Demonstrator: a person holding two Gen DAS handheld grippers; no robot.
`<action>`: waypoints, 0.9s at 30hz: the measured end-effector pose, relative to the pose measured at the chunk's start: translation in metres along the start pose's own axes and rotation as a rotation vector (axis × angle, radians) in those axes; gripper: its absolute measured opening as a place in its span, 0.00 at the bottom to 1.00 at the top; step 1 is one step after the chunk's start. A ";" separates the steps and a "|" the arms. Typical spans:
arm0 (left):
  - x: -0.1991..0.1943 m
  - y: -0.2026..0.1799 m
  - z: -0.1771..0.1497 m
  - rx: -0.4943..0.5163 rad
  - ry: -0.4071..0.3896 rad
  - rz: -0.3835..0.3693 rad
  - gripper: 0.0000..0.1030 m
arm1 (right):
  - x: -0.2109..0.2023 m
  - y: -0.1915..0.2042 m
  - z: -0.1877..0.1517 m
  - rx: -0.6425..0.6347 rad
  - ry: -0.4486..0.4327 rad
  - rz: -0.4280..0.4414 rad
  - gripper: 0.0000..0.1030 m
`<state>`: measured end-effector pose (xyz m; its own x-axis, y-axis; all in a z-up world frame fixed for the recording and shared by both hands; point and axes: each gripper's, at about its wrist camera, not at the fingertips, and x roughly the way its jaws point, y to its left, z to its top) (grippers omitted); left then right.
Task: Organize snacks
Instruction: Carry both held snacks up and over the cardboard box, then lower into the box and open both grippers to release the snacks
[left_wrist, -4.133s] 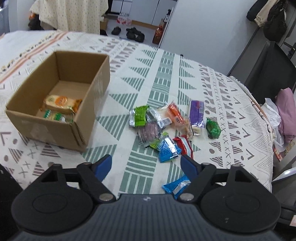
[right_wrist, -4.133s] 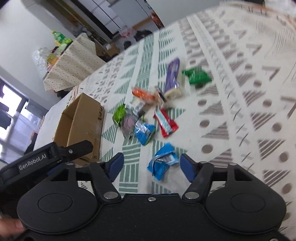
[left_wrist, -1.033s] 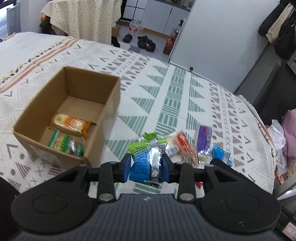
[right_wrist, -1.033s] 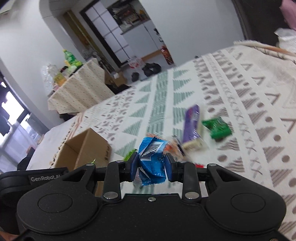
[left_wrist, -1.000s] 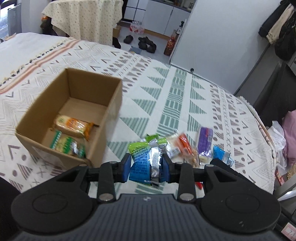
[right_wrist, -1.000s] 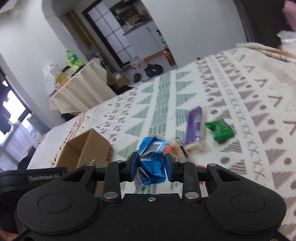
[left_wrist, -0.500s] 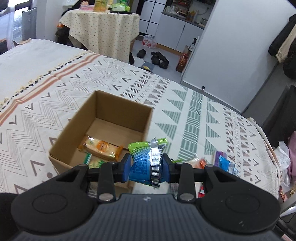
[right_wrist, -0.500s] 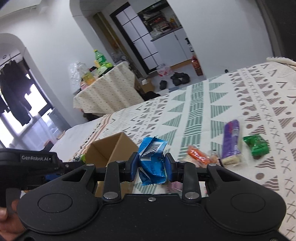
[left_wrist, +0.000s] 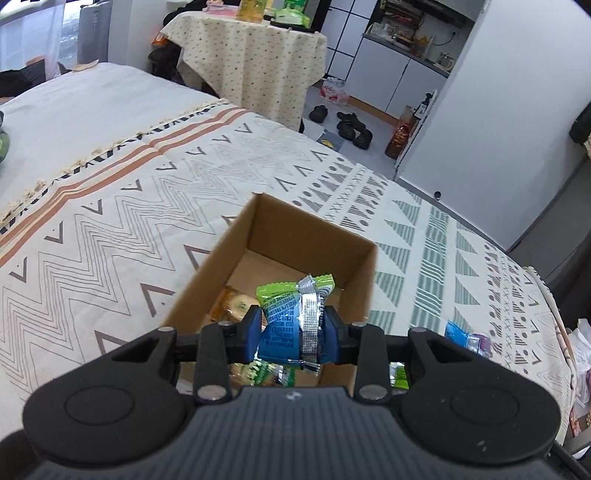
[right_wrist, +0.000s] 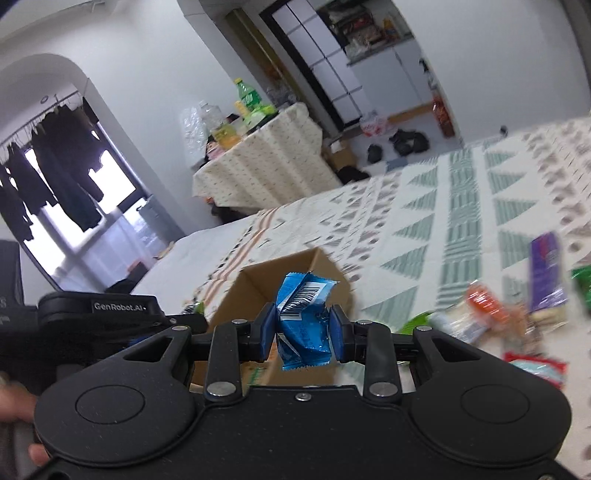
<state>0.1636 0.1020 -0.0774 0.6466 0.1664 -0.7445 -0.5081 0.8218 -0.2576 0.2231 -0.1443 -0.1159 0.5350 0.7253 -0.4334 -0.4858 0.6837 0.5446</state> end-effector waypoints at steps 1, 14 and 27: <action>0.003 0.003 0.002 -0.004 0.005 0.000 0.33 | 0.005 0.002 0.000 -0.007 0.004 0.001 0.30; 0.055 0.023 0.014 -0.013 0.090 0.001 0.34 | 0.056 0.022 0.000 -0.043 0.063 0.009 0.30; 0.070 0.021 0.025 -0.021 0.109 -0.013 0.55 | 0.073 0.027 0.003 -0.062 0.071 -0.006 0.43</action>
<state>0.2123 0.1447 -0.1194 0.5880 0.0941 -0.8034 -0.5124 0.8118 -0.2799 0.2511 -0.0735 -0.1307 0.4887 0.7237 -0.4872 -0.5257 0.6900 0.4975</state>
